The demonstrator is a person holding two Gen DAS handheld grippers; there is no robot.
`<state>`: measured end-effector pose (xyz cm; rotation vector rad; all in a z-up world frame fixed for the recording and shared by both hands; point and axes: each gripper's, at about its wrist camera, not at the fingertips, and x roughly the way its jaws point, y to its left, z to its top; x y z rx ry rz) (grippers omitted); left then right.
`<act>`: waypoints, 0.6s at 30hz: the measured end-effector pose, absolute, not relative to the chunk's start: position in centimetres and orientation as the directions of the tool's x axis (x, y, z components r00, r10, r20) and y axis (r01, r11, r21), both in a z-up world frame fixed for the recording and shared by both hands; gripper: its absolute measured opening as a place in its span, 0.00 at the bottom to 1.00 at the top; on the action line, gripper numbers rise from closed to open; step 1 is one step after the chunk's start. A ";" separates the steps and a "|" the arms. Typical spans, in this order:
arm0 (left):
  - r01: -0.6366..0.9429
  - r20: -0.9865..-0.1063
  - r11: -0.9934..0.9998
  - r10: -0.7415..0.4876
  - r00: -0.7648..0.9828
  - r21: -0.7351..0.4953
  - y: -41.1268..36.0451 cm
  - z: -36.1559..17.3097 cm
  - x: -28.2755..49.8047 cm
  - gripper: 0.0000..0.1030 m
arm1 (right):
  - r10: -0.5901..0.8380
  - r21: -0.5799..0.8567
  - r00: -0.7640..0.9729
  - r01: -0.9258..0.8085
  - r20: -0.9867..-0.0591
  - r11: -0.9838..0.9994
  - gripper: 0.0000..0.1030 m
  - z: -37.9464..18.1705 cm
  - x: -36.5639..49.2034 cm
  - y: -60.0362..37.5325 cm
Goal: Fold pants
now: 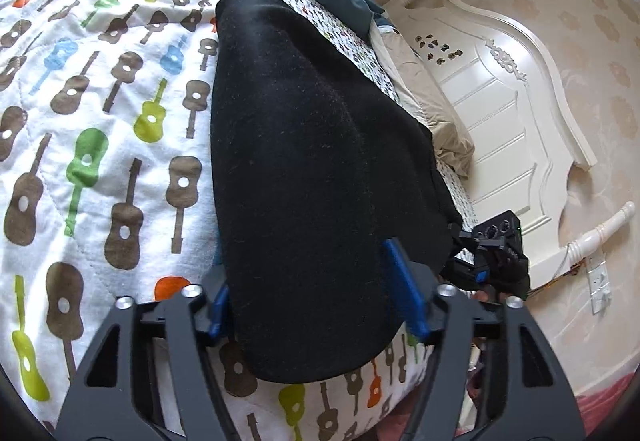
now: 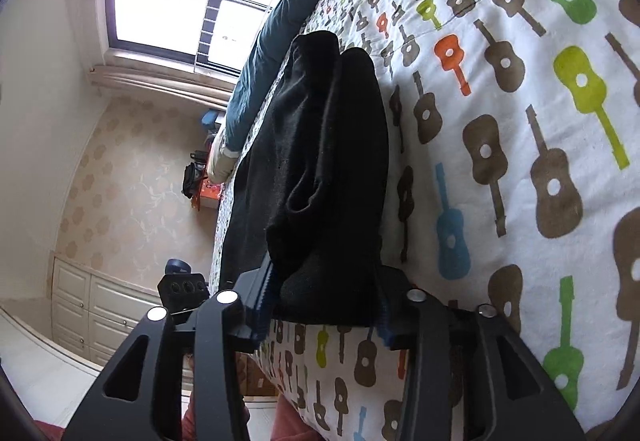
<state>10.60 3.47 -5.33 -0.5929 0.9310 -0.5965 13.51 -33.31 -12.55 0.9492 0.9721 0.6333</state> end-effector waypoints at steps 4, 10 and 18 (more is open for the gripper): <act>0.234 -0.574 0.734 -0.656 0.491 -0.638 2.8 -4.7 9.3 0.86 | 0.805 0.887 0.453 -0.061 -0.384 0.457 0.56 -12.2 12.2 -33.5; 0.197 -0.644 0.829 -0.536 0.546 -0.524 1.5 -3.8 6.7 0.91 | 0.734 0.814 0.480 -0.067 -0.481 0.577 0.65 -11.1 9.8 -33.1; 0.123 -0.734 0.958 -0.279 0.619 -0.260 -1.3 -3.2 3.0 0.93 | 0.542 0.590 0.536 -0.097 -0.647 0.801 0.73 -9.4 6.6 -30.0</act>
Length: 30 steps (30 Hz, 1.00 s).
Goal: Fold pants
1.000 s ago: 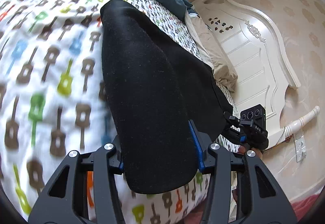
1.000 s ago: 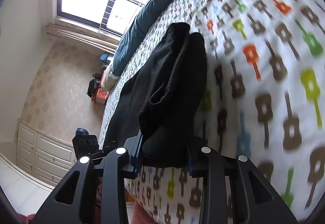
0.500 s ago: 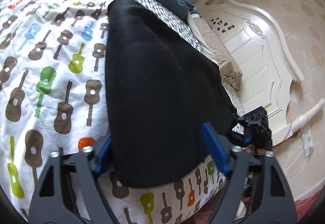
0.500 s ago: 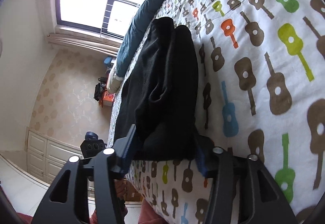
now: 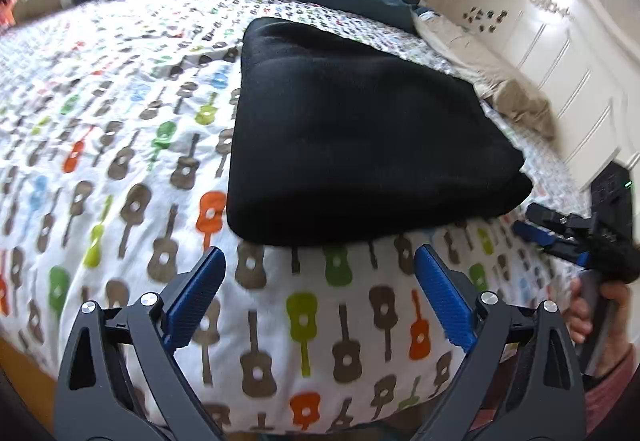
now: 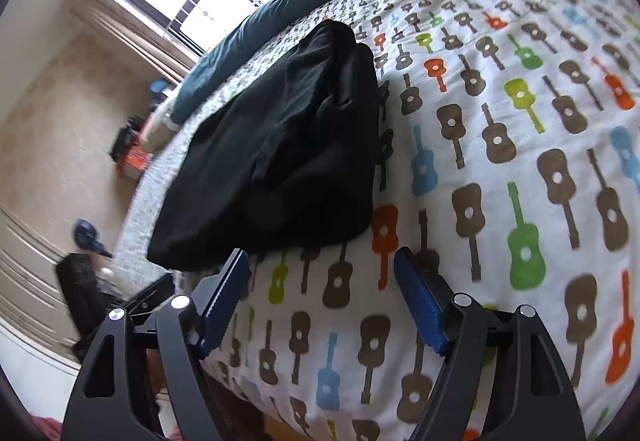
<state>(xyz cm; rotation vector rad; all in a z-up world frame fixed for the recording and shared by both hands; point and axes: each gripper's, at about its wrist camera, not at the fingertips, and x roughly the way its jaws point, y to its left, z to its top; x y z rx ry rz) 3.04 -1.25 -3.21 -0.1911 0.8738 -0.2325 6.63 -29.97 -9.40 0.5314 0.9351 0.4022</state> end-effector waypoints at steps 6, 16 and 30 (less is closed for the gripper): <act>0.057 -0.736 0.972 -0.210 0.644 -0.227 -1.7 -3.2 1.6 0.93 | 0.358 0.382 0.584 -0.087 -0.729 0.920 0.75 -8.6 5.4 -27.2; -0.012 -0.752 0.976 -0.160 0.640 -0.218 -1.7 -3.4 0.8 0.93 | 0.268 0.247 0.610 -0.121 -0.746 0.961 0.78 -8.4 3.9 -24.4; -0.017 -0.754 0.986 -0.115 0.647 -0.166 -2.7 -3.0 0.6 0.93 | 0.265 0.242 0.608 -0.122 -0.749 0.963 0.78 -8.1 3.2 -23.4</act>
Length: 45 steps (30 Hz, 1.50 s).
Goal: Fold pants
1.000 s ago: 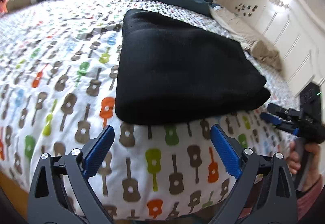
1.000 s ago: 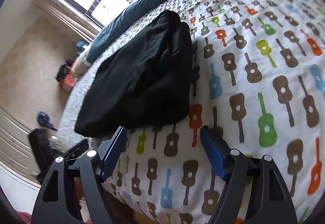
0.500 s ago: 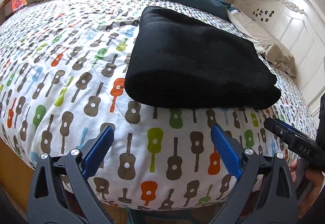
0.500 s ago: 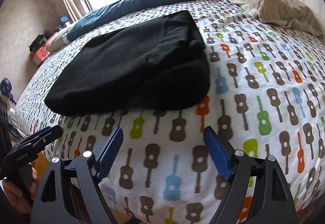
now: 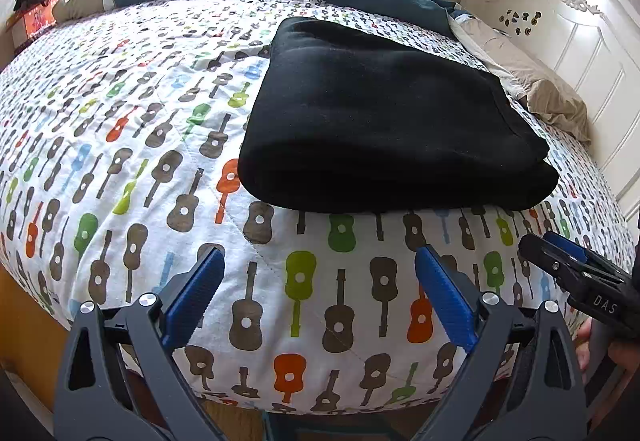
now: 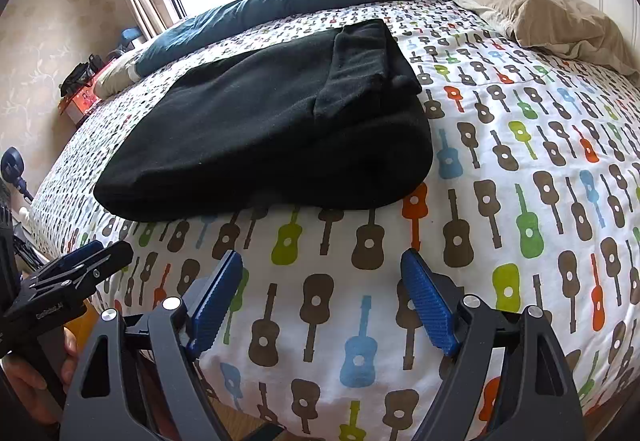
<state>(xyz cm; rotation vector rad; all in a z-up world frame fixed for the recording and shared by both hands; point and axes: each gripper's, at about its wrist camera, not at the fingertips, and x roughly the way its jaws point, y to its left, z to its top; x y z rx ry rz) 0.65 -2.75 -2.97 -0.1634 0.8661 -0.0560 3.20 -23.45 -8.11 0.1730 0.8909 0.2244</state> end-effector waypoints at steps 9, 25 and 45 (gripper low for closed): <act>-0.010 -0.756 0.990 -0.100 0.646 -0.140 -3.1 -2.9 0.9 0.93 | 0.268 0.247 0.605 -0.120 -0.750 0.962 0.78 -8.3 3.2 -23.6; -0.008 -0.760 0.990 -0.100 0.642 -0.137 -3.3 -3.0 1.1 0.93 | 0.267 0.250 0.606 -0.114 -0.749 0.962 0.78 -8.3 3.3 -23.7; -0.016 -0.757 0.992 -0.086 0.648 -0.126 -3.2 -2.7 0.8 0.93 | 0.262 0.243 0.602 -0.115 -0.754 0.963 0.78 -8.5 3.5 -23.6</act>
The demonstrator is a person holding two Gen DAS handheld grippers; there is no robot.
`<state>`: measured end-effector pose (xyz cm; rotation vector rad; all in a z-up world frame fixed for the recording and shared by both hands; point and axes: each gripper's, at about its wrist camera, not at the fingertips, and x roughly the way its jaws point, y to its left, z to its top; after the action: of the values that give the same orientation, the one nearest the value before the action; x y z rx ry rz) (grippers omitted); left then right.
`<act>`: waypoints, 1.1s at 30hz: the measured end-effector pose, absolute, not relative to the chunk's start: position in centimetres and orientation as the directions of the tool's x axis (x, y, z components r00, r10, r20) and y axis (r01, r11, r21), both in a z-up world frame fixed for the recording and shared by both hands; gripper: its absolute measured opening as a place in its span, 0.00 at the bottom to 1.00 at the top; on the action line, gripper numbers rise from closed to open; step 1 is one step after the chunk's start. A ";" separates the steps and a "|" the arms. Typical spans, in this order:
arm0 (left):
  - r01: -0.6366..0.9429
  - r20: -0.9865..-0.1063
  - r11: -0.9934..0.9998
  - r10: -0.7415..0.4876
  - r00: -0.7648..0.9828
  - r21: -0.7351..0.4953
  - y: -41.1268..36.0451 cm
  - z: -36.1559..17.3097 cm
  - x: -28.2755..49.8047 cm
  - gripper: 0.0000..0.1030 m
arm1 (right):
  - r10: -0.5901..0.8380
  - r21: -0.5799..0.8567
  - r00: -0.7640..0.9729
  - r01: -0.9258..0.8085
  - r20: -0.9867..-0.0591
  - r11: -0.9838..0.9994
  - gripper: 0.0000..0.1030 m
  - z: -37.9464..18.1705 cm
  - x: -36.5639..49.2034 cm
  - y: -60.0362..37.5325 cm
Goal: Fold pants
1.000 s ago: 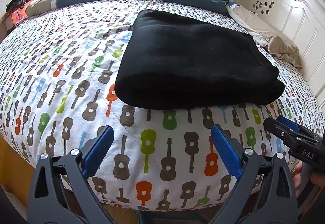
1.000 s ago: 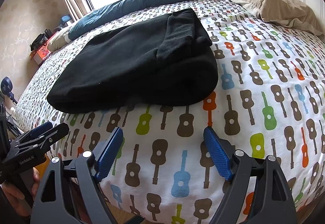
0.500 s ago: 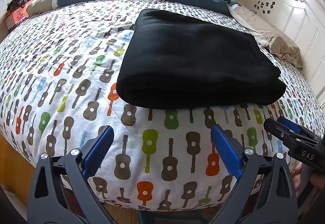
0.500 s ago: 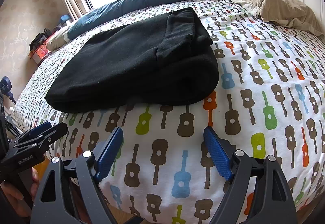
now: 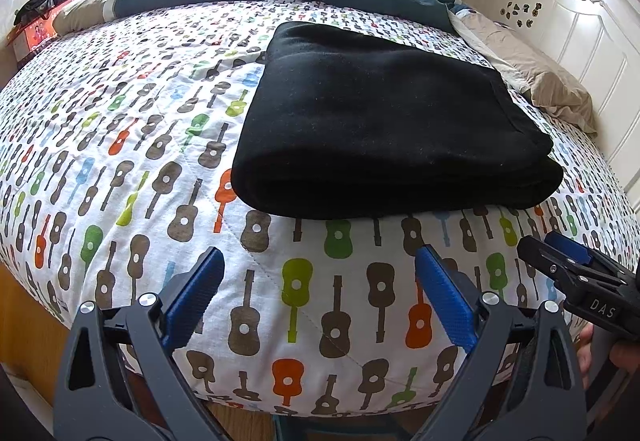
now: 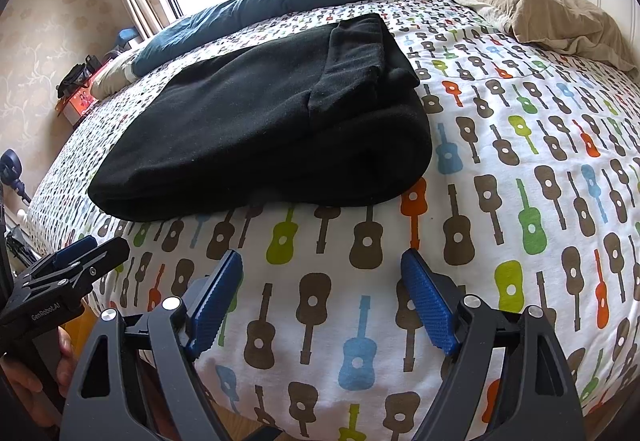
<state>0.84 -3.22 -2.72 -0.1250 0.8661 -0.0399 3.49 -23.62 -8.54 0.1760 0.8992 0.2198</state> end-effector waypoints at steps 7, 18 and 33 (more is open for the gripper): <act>-0.013 -0.754 0.993 -0.082 0.651 -0.118 -3.3 -2.3 0.9 0.93 | 0.263 0.245 0.603 -0.114 -0.753 0.963 0.78 -8.5 3.4 -23.6; -0.001 -0.749 0.996 -0.068 0.659 -0.091 -3.7 -1.9 0.8 0.93 | 0.263 0.244 0.600 -0.115 -0.755 0.963 0.79 -8.9 3.4 -23.5; -0.011 -0.731 0.998 -0.034 0.681 -0.057 -4.1 -0.8 1.4 0.98 | 0.261 0.235 0.597 -0.123 -0.759 0.964 0.82 -8.8 3.3 -23.3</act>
<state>1.37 -4.10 -0.83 -0.0580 0.8212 -0.0127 3.30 -23.34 -8.84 0.1642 0.9050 0.2238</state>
